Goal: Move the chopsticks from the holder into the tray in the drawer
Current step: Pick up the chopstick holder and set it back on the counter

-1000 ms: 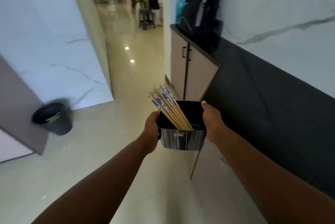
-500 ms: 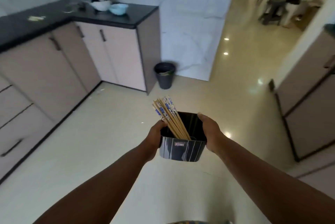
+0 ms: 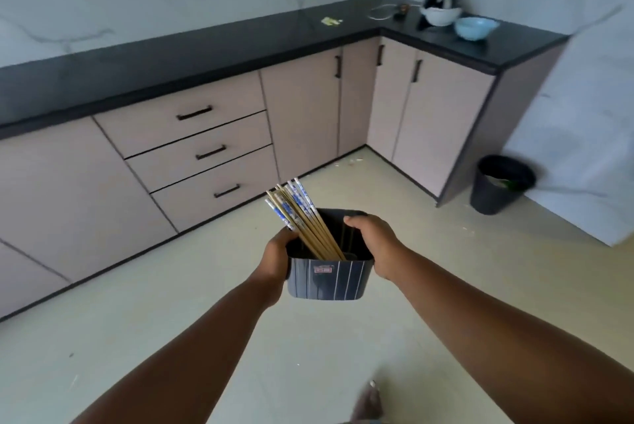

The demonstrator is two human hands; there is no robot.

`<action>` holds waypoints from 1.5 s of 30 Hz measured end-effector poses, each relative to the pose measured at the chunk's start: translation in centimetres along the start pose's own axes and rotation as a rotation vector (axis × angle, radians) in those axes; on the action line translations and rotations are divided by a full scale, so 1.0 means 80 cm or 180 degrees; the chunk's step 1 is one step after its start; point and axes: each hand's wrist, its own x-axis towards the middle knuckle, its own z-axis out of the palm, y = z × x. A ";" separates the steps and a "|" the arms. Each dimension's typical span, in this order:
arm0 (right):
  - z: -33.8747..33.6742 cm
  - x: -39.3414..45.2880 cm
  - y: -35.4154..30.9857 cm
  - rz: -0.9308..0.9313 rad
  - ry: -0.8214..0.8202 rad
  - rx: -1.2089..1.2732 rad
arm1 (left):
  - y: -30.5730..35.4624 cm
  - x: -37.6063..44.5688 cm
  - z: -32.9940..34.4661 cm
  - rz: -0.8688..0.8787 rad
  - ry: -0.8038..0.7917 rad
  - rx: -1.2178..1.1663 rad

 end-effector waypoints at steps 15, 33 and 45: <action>0.180 0.214 -0.163 -0.0047 -0.0952 -0.0472 | 0.101 0.175 -0.135 0.0065 0.0944 -0.0587; 0.502 0.381 -0.351 -0.0326 -0.1127 -0.0392 | 0.244 0.393 -0.446 0.0413 0.1294 -0.0407; 0.641 0.528 -0.471 -0.0419 -0.1471 -0.0446 | 0.321 0.549 -0.562 0.0393 0.1598 -0.0532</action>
